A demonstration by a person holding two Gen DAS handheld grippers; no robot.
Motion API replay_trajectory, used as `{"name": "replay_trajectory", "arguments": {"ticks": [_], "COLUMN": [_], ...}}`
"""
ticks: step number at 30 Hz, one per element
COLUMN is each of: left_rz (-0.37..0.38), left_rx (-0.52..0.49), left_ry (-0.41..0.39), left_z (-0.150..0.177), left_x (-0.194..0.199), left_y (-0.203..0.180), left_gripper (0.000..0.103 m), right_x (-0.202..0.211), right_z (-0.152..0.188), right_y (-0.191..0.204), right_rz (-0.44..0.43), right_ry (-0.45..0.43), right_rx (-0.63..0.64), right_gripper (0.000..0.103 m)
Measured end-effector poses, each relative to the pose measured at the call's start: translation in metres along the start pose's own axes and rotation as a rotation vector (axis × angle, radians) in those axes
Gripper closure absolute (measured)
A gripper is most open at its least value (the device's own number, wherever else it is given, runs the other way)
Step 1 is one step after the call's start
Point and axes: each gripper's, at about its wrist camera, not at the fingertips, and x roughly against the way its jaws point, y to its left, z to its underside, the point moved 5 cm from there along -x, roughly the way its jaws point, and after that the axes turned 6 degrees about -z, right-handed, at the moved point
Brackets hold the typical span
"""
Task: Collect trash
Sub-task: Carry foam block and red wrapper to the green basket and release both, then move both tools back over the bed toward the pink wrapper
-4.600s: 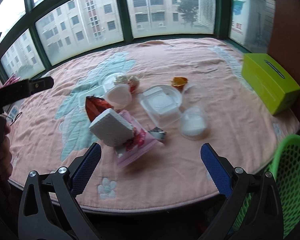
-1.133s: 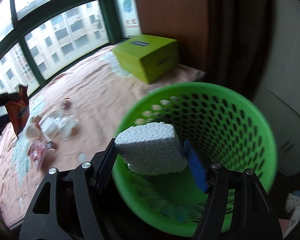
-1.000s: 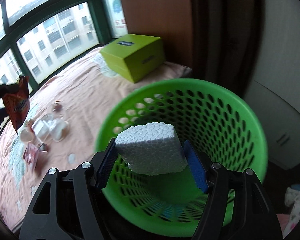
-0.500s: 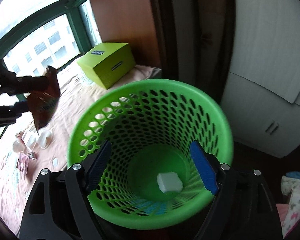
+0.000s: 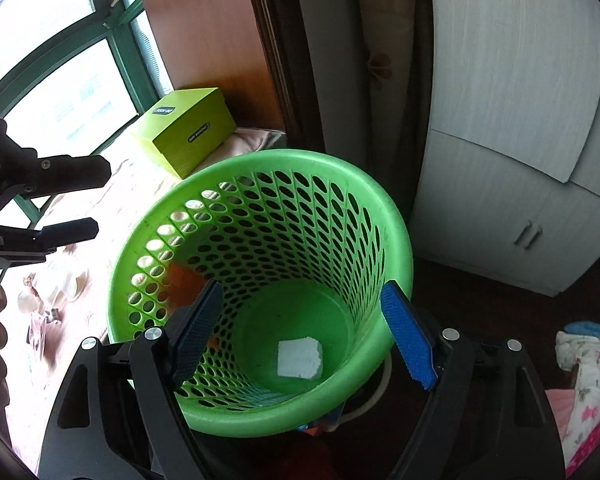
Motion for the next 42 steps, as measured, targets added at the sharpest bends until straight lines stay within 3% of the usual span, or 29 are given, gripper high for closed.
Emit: {"name": "replay_trajectory", "arguments": {"ticks": [8,15,31,42], "left_rz": [-0.076,-0.185,-0.444,-0.649], "left_rx": [0.020,0.092,0.348,0.335], "left_ry": [-0.055,-0.104,-0.241,-0.190], "left_z": [0.005,0.016,0.052,0.077], "left_x": [0.029,0.062,0.157,0.203], "left_y": [0.028,0.078,0.239,0.356], "left_gripper": [0.020,0.020,0.020,0.017], "right_x": [0.000,-0.005,-0.028,-0.043], "right_z": [-0.006,-0.009,0.003,0.022], "right_y": [0.027,0.065,0.190,0.258], "right_rz": [-0.050,-0.114,-0.307,-0.397], "right_ry": [-0.006,0.008,0.069,0.145], "right_rx": [0.047,0.116,0.338,0.447], "right_gripper": [0.023,0.023,0.023,0.022]}}
